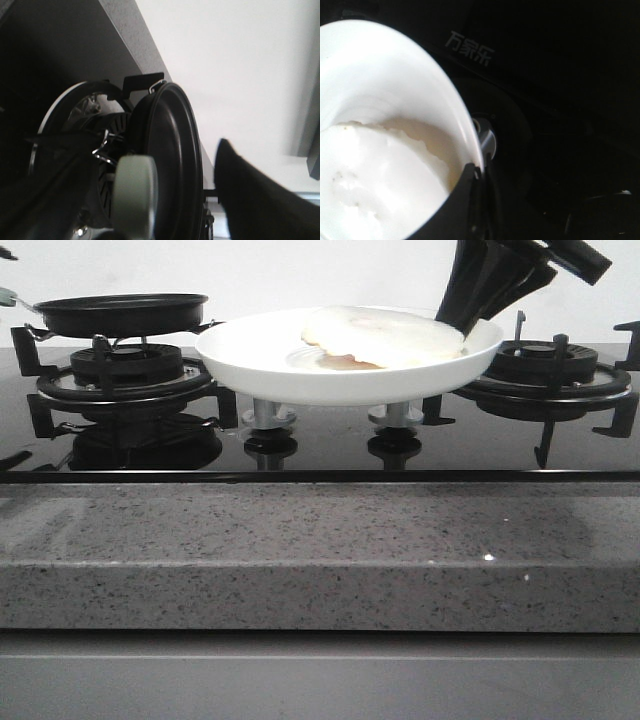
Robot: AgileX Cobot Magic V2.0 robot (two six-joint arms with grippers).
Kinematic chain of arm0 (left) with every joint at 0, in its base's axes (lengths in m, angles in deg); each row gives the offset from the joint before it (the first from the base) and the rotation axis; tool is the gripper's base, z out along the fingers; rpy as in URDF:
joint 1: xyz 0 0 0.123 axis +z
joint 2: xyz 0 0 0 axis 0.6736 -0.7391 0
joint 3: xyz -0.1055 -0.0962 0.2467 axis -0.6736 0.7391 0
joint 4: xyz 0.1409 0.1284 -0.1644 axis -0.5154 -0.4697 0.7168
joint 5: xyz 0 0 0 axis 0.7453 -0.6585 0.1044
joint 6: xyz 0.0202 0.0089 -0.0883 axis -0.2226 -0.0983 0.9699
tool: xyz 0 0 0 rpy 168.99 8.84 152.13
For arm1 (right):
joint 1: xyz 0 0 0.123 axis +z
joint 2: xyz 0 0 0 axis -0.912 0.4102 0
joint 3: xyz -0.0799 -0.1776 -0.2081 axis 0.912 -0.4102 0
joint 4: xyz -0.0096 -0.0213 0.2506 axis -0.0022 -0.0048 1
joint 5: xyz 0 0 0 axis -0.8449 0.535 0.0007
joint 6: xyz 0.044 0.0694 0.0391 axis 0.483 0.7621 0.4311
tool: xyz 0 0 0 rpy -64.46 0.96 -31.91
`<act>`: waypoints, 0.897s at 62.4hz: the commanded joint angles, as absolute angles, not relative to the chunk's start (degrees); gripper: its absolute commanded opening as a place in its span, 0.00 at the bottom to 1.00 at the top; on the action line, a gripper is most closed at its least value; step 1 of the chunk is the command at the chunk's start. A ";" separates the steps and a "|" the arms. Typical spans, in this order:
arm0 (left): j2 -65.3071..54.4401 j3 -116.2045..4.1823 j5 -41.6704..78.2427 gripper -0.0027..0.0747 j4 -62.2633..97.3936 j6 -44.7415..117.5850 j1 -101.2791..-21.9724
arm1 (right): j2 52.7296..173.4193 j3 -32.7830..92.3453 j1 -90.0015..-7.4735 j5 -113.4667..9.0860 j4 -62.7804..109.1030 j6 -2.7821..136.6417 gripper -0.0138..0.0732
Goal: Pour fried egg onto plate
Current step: 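Lower the empty pan back onto its burner with the left gripper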
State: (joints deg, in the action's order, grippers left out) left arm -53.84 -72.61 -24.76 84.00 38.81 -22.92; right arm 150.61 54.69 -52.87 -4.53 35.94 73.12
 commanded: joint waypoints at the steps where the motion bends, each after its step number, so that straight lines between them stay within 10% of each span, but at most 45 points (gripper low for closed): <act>1: -50.78 -74.45 -29.40 0.80 85.43 38.79 -22.82 | 147.58 56.17 -52.82 -6.04 38.31 72.65 0.09; 23: -50.68 -74.56 -41.12 0.69 74.45 39.01 -22.82 | 147.58 56.17 -52.82 -6.04 38.31 72.65 0.09; 41: -48.47 -74.56 -41.55 0.02 71.14 39.41 -22.92 | 147.58 56.17 -52.82 -6.04 38.31 72.65 0.09; 56: -42.70 -74.56 -39.47 0.01 67.17 38.87 -23.14 | 147.58 56.17 -52.82 -6.04 38.31 72.65 0.09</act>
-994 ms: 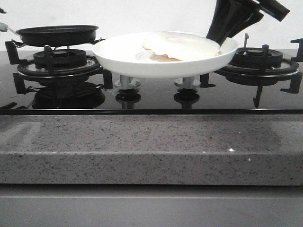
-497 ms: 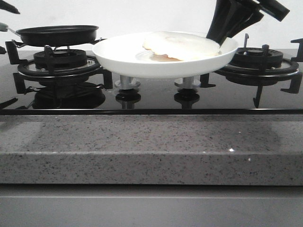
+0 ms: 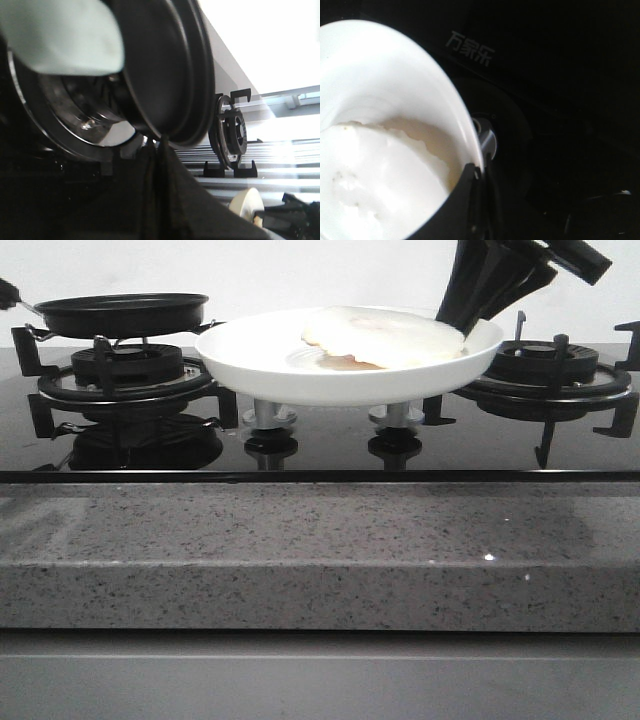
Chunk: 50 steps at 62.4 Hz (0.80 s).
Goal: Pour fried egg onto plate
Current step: 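Lower the empty pan back onto its burner with the left gripper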
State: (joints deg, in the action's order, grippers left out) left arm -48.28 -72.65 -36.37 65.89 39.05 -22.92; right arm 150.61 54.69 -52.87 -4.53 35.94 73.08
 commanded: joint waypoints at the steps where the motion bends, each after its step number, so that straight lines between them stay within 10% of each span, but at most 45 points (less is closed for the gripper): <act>1: -42.06 -74.45 -38.89 0.01 66.44 38.87 -23.30 | 147.58 56.17 -52.82 -6.04 38.31 72.65 0.09; 50: 6.06 -39.26 23.94 0.01 21.72 40.90 -55.86 | 147.58 56.17 -52.82 -6.15 38.53 72.65 0.09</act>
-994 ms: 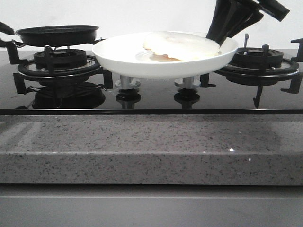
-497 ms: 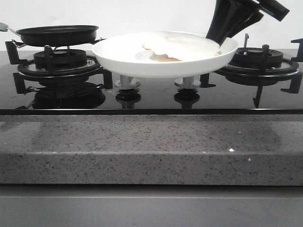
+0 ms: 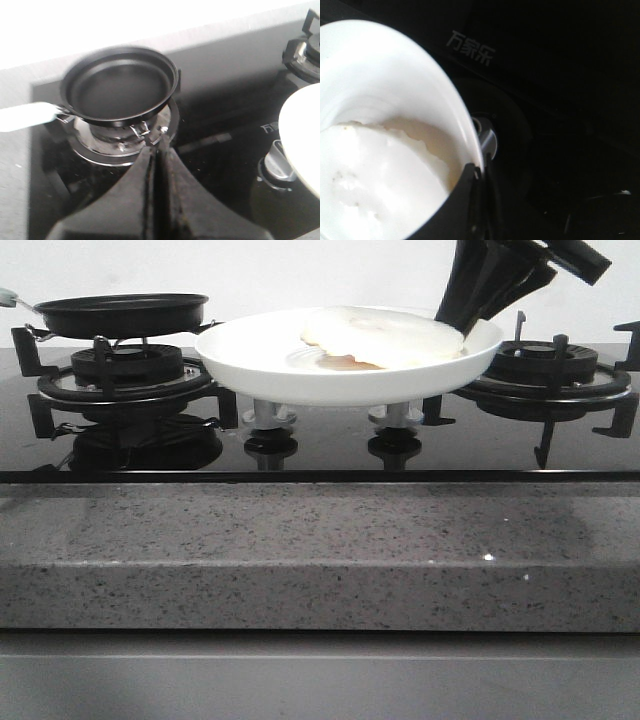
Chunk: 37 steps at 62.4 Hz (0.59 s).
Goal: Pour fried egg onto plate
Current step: 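Lower the empty pan back onto its burner with the left gripper, then lower the plate with the egg between the knobs with the right gripper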
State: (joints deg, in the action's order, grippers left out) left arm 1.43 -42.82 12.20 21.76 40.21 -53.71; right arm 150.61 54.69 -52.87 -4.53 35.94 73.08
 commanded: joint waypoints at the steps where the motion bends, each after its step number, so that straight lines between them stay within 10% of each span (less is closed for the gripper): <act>1: 6.83 -38.35 24.93 0.01 21.72 40.90 -56.13 | 147.58 56.17 -52.82 -6.21 38.53 72.65 0.09; 37: 16.68 -30.57 29.50 0.01 26.78 40.90 -57.26 | 161.96 79.54 -55.13 -6.46 38.76 80.87 0.09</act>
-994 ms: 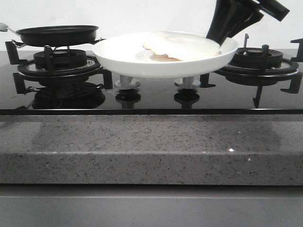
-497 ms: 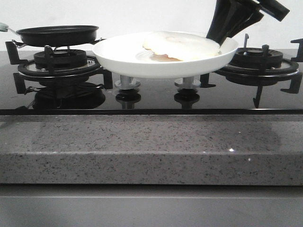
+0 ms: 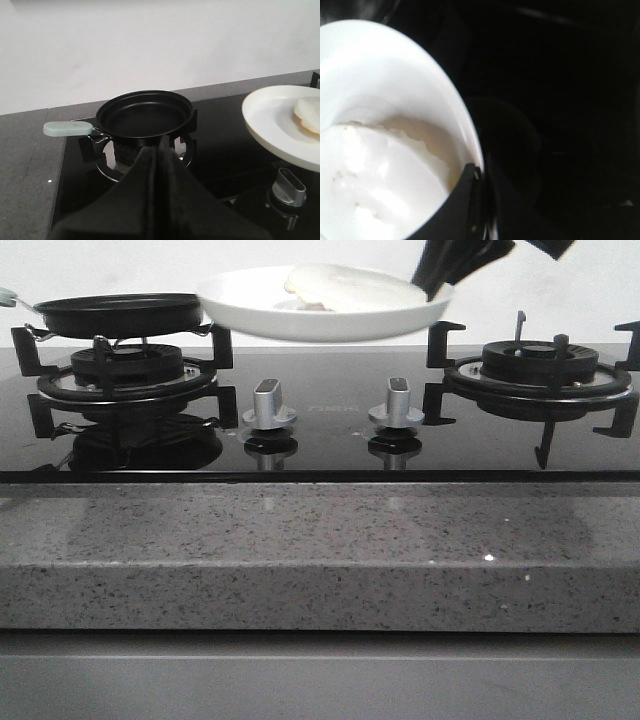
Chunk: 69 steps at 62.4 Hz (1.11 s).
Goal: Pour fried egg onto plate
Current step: 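Lower the plate with the egg between the knobs with the right gripper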
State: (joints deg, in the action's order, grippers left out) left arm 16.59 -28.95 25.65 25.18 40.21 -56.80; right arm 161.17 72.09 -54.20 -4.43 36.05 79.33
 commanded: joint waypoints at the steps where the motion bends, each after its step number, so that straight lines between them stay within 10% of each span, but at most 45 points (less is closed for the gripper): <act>1: 16.68 -30.57 29.50 0.01 26.78 40.90 -57.26 | 163.12 80.53 -55.22 -6.46 38.76 81.11 0.09; 33: 16.68 -30.57 29.50 0.01 27.16 40.90 -57.26 | 174.69 88.51 -57.41 -2.50 35.54 82.63 0.10; 52: 16.68 -30.57 29.50 0.01 27.39 40.90 -57.26 | 174.51 88.75 -57.73 -2.58 35.54 82.63 0.44; 69: 16.68 -30.57 29.50 0.01 27.39 40.90 -57.26 | 174.48 96.13 -59.97 4.82 35.54 82.85 0.34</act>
